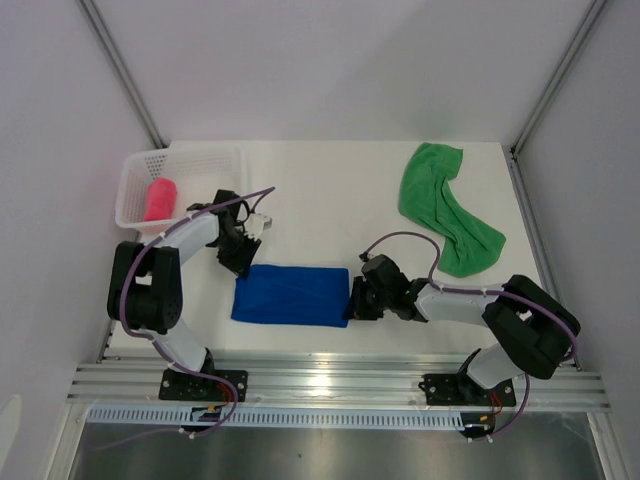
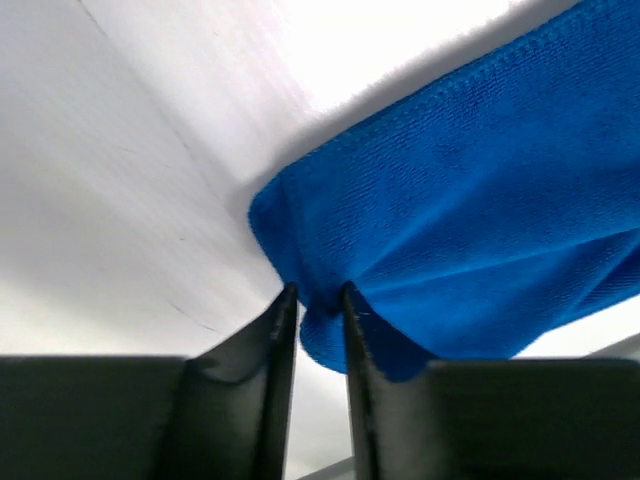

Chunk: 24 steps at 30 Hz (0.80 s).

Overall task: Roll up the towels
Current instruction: Fold the towel

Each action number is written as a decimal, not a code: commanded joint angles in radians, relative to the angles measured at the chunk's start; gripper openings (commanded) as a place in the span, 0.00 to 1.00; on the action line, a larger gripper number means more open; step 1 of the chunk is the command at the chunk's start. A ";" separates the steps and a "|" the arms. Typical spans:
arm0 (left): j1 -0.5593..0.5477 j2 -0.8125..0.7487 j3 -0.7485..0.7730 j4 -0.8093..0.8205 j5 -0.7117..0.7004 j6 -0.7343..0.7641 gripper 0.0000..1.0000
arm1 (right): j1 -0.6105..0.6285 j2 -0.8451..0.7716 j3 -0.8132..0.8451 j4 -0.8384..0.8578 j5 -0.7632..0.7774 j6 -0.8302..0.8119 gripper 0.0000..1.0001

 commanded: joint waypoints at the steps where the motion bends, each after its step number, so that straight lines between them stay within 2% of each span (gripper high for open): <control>1: 0.015 -0.014 0.029 0.045 -0.045 0.011 0.31 | 0.003 -0.019 0.042 -0.101 0.025 -0.047 0.18; 2: 0.015 -0.022 0.036 0.040 -0.049 0.011 0.38 | 0.001 -0.016 0.050 -0.109 0.026 -0.055 0.21; 6: 0.015 -0.124 0.044 -0.028 -0.017 0.024 0.47 | 0.000 -0.011 0.088 -0.139 0.025 -0.069 0.23; 11: 0.006 -0.243 0.035 -0.147 0.019 0.033 0.49 | -0.010 -0.023 0.122 -0.175 0.033 -0.070 0.26; 14: -0.015 -0.303 -0.041 -0.211 0.066 0.050 0.48 | -0.026 -0.037 0.151 -0.212 0.026 -0.084 0.31; 19: -0.043 -0.321 -0.172 -0.197 0.062 0.067 0.50 | -0.089 -0.068 0.257 -0.307 0.008 -0.164 0.36; 22: -0.057 -0.317 -0.195 -0.171 0.068 0.068 0.51 | -0.158 -0.034 0.306 -0.278 -0.021 -0.217 0.38; 24: -0.058 -0.309 -0.201 -0.141 0.068 0.060 0.52 | -0.201 0.044 0.328 -0.232 -0.053 -0.242 0.38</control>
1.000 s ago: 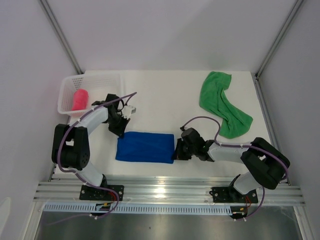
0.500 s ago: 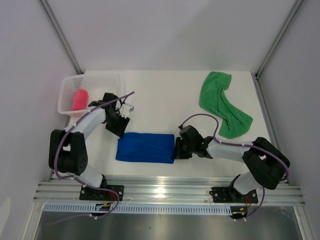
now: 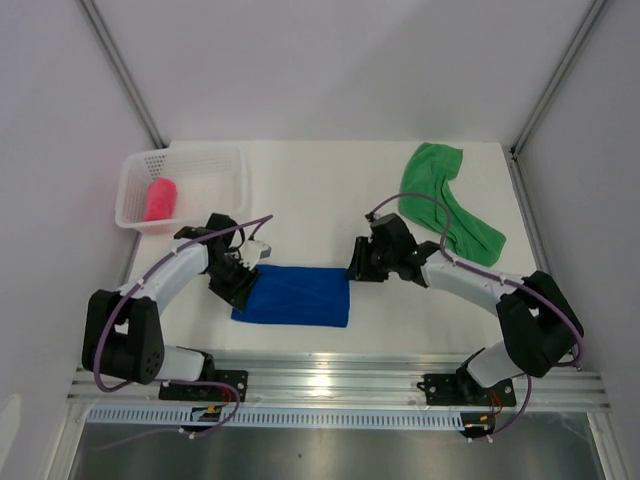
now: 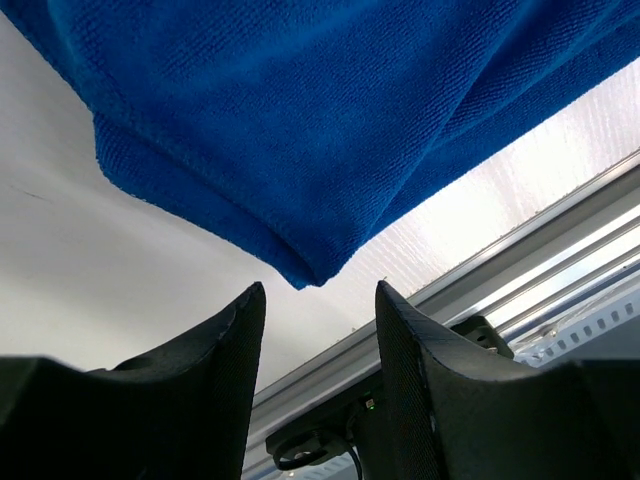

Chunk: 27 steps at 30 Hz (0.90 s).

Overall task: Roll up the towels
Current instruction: Fold the towel

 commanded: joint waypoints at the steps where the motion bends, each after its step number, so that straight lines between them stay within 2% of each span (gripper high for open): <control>1: -0.011 0.002 0.002 0.043 0.045 0.010 0.52 | -0.051 0.083 0.074 0.050 -0.046 -0.090 0.38; 6: -0.027 0.030 0.006 0.065 0.058 -0.004 0.52 | -0.065 0.259 0.152 0.096 -0.092 -0.121 0.40; 14: -0.053 0.102 -0.036 0.092 0.036 -0.010 0.49 | -0.082 0.324 0.152 0.138 -0.103 -0.103 0.41; 15: -0.053 0.113 -0.022 0.095 0.027 -0.013 0.40 | -0.085 0.326 0.143 0.141 -0.114 -0.101 0.40; 17: -0.053 0.114 -0.014 0.095 0.024 -0.019 0.28 | -0.086 0.329 0.132 0.152 -0.125 -0.098 0.37; 18: -0.053 0.113 -0.011 0.094 0.027 -0.019 0.17 | -0.089 0.330 0.123 0.156 -0.135 -0.094 0.30; 20: -0.053 0.110 -0.001 0.082 0.024 -0.013 0.06 | -0.096 0.332 0.111 0.176 -0.142 -0.086 0.21; 21: -0.053 0.108 0.007 0.076 0.015 -0.010 0.01 | -0.102 0.329 0.094 0.185 -0.149 -0.081 0.13; 24: -0.051 0.079 0.007 0.048 -0.002 0.016 0.01 | -0.122 0.309 0.075 0.216 -0.149 -0.060 0.03; 27: -0.030 0.050 0.013 0.030 -0.026 0.040 0.01 | -0.138 0.301 0.081 0.215 -0.151 -0.067 0.01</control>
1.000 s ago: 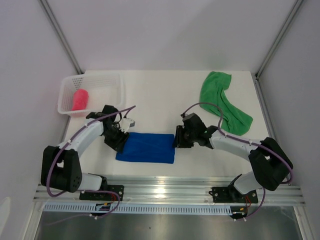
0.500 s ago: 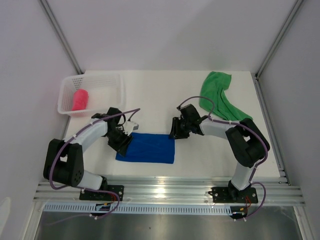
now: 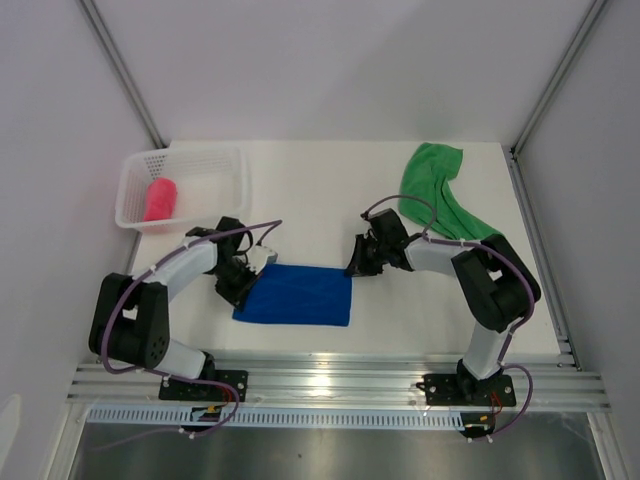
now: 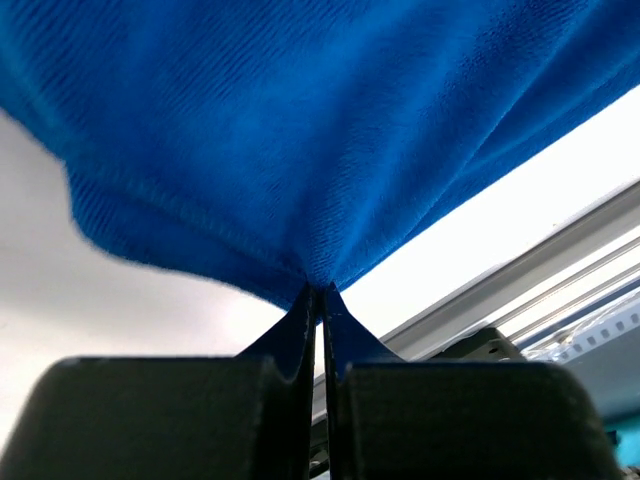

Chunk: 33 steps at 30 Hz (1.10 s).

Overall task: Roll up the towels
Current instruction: Fold the towel

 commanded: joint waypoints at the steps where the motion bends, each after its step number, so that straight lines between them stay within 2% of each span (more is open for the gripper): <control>1: 0.023 -0.053 0.035 -0.036 -0.039 0.047 0.01 | -0.021 -0.019 0.012 0.022 0.007 -0.010 0.01; 5: 0.071 -0.060 0.055 -0.039 -0.038 0.052 0.01 | -0.022 -0.021 0.038 -0.011 0.021 -0.052 0.08; 6: 0.075 -0.055 0.055 -0.038 -0.035 0.050 0.01 | -0.019 -0.022 0.039 -0.015 0.021 -0.062 0.21; 7: 0.075 -0.047 0.053 -0.039 -0.027 0.052 0.01 | -0.016 -0.026 0.045 -0.041 0.024 -0.072 0.29; 9: 0.075 -0.029 0.055 -0.050 0.022 0.052 0.01 | -0.007 -0.054 0.067 -0.086 0.069 -0.121 0.38; 15: 0.075 -0.010 0.046 -0.039 0.035 0.043 0.01 | 0.105 -0.266 0.058 -0.229 0.348 -0.294 0.40; 17: 0.075 -0.009 0.044 -0.044 0.034 0.041 0.01 | 0.205 -0.338 0.041 -0.259 0.418 -0.372 0.39; 19: 0.075 -0.007 0.041 -0.047 0.028 0.041 0.01 | 0.299 -0.366 0.007 -0.253 0.407 -0.429 0.36; 21: 0.075 -0.004 0.047 -0.050 0.030 0.038 0.01 | 0.352 -0.354 0.002 -0.246 0.337 -0.475 0.34; 26: 0.075 0.002 0.052 -0.047 0.027 0.032 0.01 | 0.481 -0.209 0.076 -0.301 0.313 -0.544 0.32; 33: 0.075 -0.003 0.050 -0.047 0.028 0.033 0.01 | 0.513 -0.110 0.130 -0.359 0.353 -0.556 0.34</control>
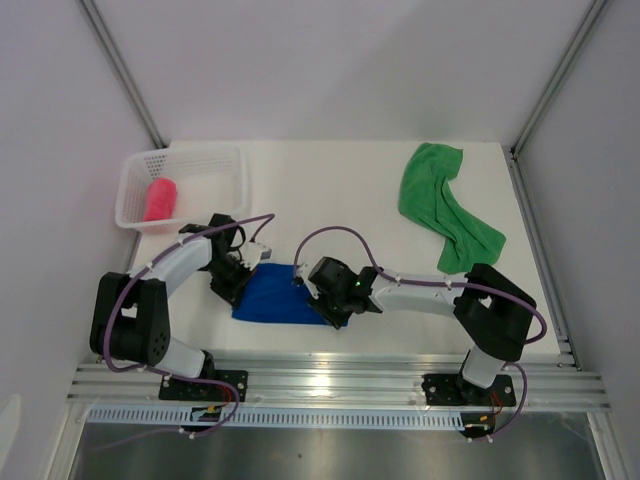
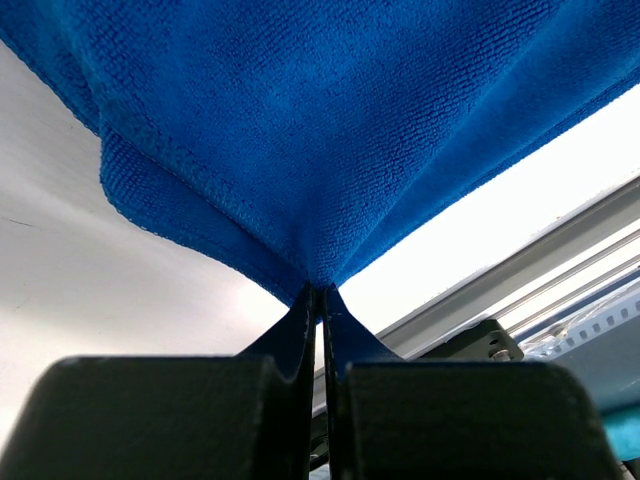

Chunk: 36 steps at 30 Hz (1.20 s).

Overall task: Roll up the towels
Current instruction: Fold the towel

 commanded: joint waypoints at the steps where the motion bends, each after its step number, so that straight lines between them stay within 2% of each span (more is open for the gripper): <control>1: 0.006 -0.002 0.027 -0.010 0.015 0.006 0.01 | 0.000 0.000 0.054 -0.029 0.039 -0.034 0.34; 13: 0.006 0.009 0.040 -0.014 0.006 0.005 0.01 | 0.001 0.003 0.062 -0.017 0.038 -0.034 0.29; 22: 0.006 0.004 0.044 -0.018 -0.002 0.006 0.01 | -0.004 0.043 0.070 -0.029 0.019 -0.033 0.09; 25: 0.006 0.015 0.046 -0.018 -0.002 0.003 0.01 | -0.004 0.040 0.070 -0.036 0.013 -0.034 0.09; 31: 0.006 0.007 0.052 -0.037 0.001 0.006 0.01 | -0.004 0.010 0.062 -0.042 0.011 -0.034 0.00; 36: 0.006 -0.004 0.066 -0.062 0.012 0.018 0.01 | -0.007 -0.009 0.076 -0.063 -0.012 -0.034 0.00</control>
